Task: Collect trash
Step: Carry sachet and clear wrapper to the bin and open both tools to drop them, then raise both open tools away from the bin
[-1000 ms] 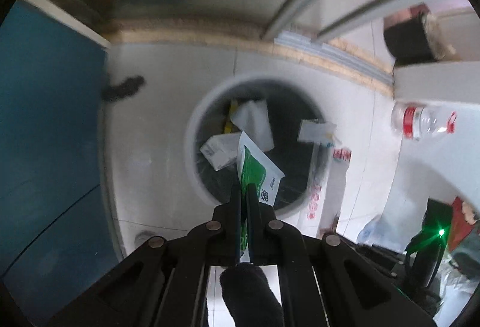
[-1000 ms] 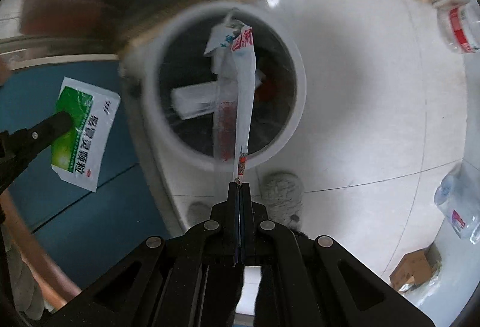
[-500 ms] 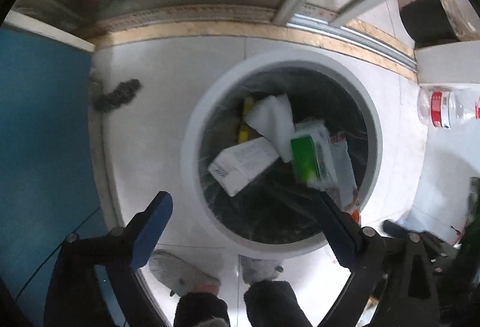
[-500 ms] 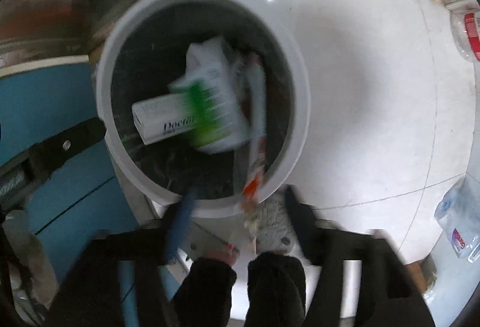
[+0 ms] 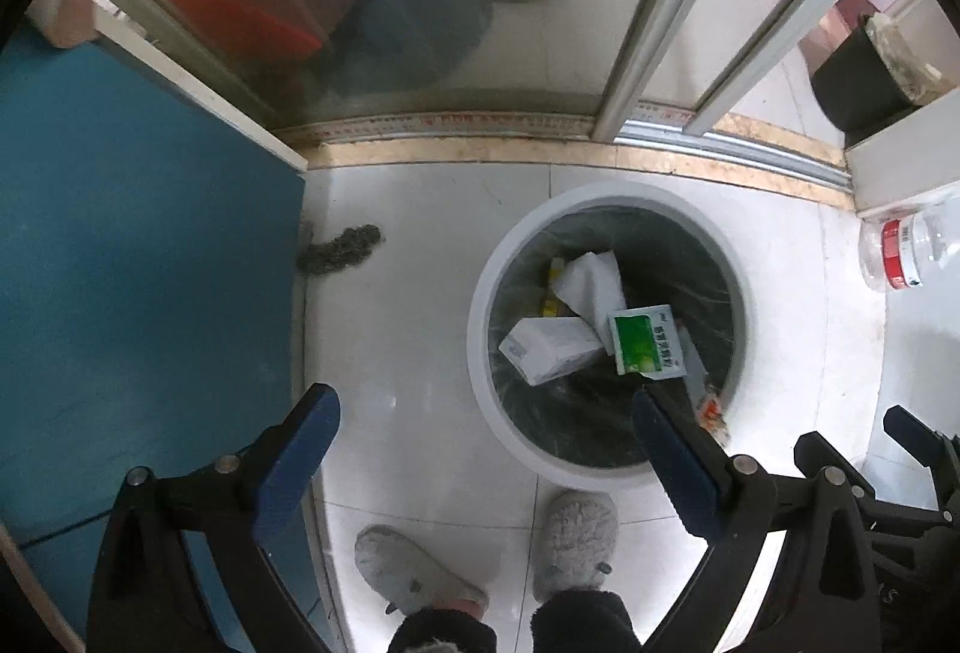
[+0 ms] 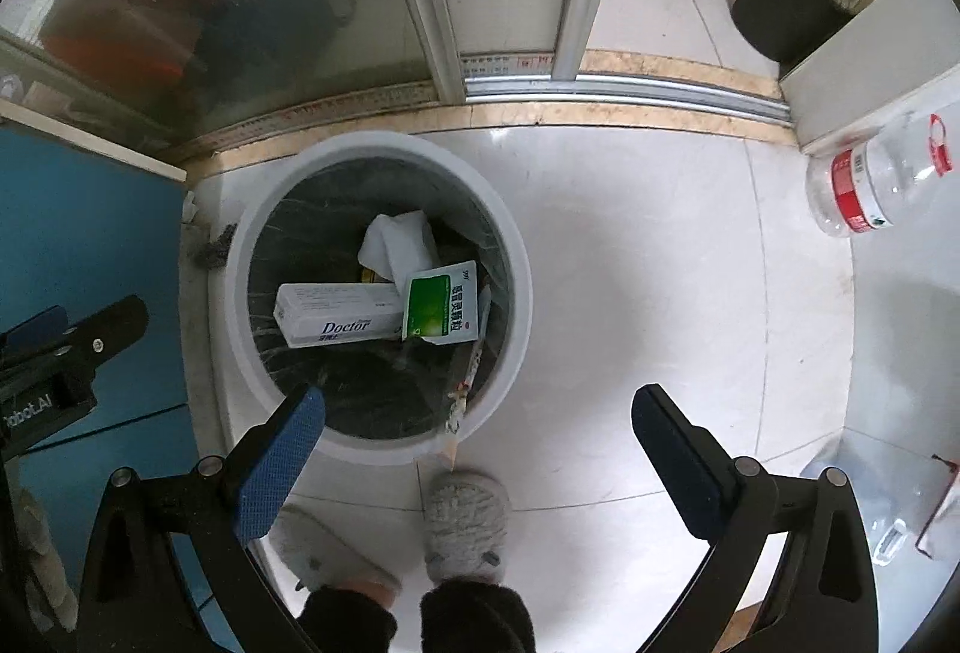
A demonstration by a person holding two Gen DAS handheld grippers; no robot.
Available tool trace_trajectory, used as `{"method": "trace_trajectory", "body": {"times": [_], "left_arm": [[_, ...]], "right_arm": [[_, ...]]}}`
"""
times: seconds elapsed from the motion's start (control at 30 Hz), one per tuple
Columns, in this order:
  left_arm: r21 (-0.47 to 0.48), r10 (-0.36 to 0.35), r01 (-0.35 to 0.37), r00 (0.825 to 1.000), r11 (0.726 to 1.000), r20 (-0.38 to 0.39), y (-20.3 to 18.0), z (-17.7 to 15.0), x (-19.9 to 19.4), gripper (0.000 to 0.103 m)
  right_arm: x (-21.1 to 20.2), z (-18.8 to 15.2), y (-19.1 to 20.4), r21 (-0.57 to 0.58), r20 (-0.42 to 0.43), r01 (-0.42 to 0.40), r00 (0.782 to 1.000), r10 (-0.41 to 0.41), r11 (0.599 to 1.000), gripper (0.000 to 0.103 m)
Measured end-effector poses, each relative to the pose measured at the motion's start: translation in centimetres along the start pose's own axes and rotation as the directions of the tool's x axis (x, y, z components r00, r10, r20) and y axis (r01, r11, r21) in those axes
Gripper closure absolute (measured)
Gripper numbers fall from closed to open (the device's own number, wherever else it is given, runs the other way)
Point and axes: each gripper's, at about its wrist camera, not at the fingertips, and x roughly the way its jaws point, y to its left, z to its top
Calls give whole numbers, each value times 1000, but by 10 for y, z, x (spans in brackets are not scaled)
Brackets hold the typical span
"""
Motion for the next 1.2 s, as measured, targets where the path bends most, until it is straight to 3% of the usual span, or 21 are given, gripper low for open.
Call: {"method": "trace_trajectory", "body": {"times": [0.3, 0.37, 0.4, 0.5, 0.53, 0.6, 0.63, 0.77, 1.03, 1.2], "left_arm": [[-27, -11, 13, 998, 1000, 69, 1, -19, -109, 4], [-24, -9, 12, 996, 1000, 89, 0, -25, -141, 4], [-22, -8, 10, 995, 1000, 99, 0, -28, -160, 4], [-18, -17, 19, 992, 1000, 126, -1, -39, -213, 4], [-18, -25, 28, 991, 999, 135, -1, -42, -230, 4], [-17, -25, 28, 988, 999, 153, -1, -50, -264, 4], [-17, -27, 30, 986, 999, 168, -1, -54, -284, 4], [-23, -40, 46, 979, 999, 201, 1, -69, -346, 4], [-57, -53, 71, 961, 996, 272, 13, -87, -432, 4], [-146, 18, 33, 944, 989, 330, 47, -81, -463, 3]], "right_arm": [[-108, -29, -8, 27, 92, 20, 995, -23, 999, 0], [-166, -41, -12, 42, 122, 8, 992, -13, 999, 0], [-166, -41, -12, 42, 122, 8, 992, -13, 999, 0], [-220, -54, -15, 48, 155, -4, 988, -4, 999, 0], [-263, -63, -15, 45, 182, -13, 983, 5, 999, 0], [-304, -72, -16, 40, 206, -19, 979, 10, 999, 0], [-304, -72, -16, 40, 206, -19, 979, 10, 999, 0], [-374, -87, -16, 22, 238, -31, 971, 24, 999, 0], [-481, -108, -20, -9, 296, -65, 953, 65, 998, 0], [-518, -103, -4, -44, 309, -137, 940, 144, 990, 0]]}}
